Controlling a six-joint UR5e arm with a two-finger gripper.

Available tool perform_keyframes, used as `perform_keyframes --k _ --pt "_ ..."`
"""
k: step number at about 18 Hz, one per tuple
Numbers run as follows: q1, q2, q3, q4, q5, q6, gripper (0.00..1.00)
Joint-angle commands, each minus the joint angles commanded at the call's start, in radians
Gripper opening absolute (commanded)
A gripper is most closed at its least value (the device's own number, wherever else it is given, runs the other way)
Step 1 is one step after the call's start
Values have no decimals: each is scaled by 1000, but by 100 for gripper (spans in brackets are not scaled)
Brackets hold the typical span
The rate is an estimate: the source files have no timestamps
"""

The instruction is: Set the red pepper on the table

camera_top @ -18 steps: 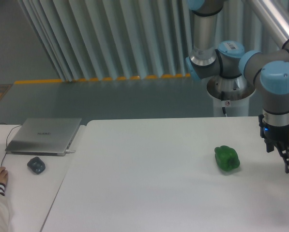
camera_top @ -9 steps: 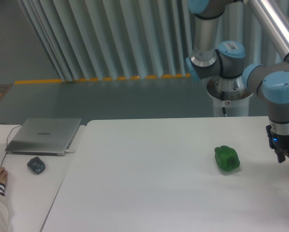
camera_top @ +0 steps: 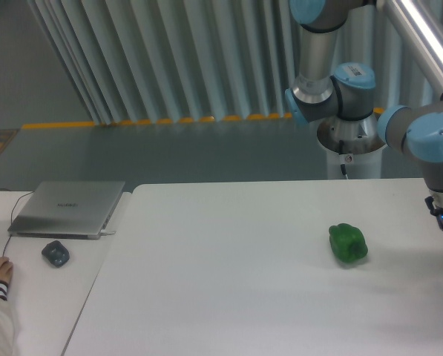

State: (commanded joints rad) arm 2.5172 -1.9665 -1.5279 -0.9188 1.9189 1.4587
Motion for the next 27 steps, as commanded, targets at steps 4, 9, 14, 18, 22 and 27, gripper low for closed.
perform_keyframes --k 4,9,14,18,22,27 --pt "15 8 -5 -2 81 280 100" --pt "31 -15 -6 37 141 497 100" --pt "28 -46 8 51 288 658 100" --pt "34 -81 44 51 299 715 100" --pt "43 -110 52 52 299 720 100" --pt "93 -124 42 52 298 769 100"
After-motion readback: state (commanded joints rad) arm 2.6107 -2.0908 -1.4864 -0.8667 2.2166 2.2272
